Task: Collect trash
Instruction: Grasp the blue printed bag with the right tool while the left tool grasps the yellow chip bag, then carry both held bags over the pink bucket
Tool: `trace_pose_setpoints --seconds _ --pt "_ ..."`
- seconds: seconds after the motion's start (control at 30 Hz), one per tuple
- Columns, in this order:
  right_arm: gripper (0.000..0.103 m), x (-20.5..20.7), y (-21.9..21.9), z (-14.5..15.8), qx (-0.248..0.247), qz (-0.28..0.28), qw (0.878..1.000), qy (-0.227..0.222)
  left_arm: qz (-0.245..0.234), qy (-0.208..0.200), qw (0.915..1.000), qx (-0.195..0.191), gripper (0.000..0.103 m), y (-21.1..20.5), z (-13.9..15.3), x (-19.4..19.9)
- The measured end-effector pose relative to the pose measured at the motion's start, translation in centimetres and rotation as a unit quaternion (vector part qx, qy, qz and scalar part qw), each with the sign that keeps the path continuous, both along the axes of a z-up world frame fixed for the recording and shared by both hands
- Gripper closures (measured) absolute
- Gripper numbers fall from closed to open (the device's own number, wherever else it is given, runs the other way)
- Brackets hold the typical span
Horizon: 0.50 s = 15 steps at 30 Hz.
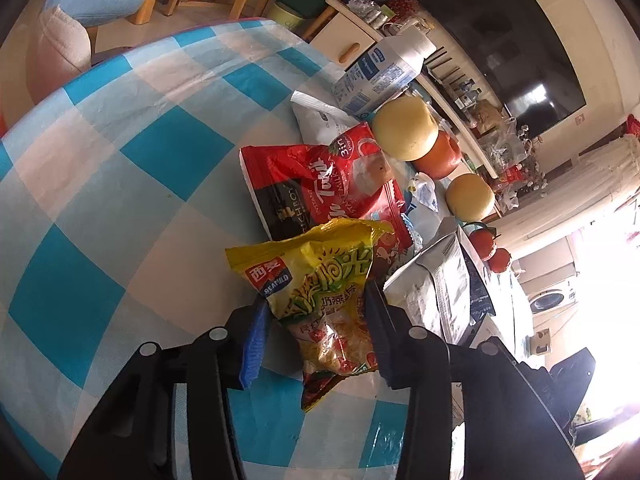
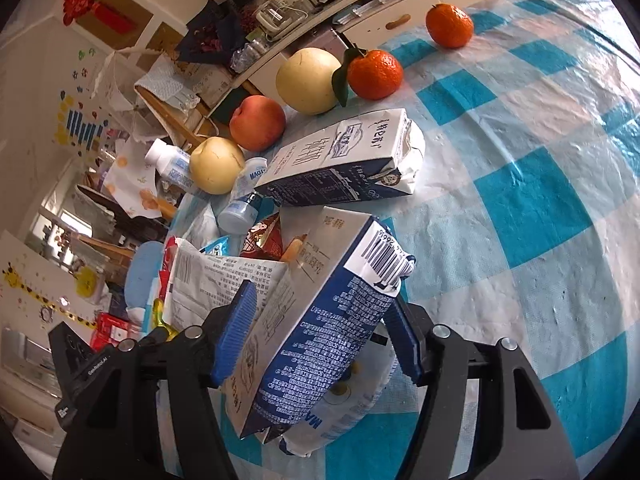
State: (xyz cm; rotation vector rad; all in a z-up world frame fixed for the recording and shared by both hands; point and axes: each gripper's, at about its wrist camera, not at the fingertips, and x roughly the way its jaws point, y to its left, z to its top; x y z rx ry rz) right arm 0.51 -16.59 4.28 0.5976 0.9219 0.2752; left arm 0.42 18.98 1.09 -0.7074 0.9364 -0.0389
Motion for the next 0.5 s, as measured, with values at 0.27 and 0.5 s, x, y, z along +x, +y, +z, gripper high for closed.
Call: trace_pose_setpoints --seconds 0.27,0.5 --pt "0.059 -1.1 1.6 1.5 -0.054 0.014 0.998 -0.041 0.003 -0.012 0.9999 -0.008 0.065 1.4 0.4 -0.4" --pt "0.064 -2.6 3.8 3.5 -0.099 0.029 0.991 -0.089 0.004 -0.038 0.9992 -0.014 0.066 2.8 2.0 -1.4"
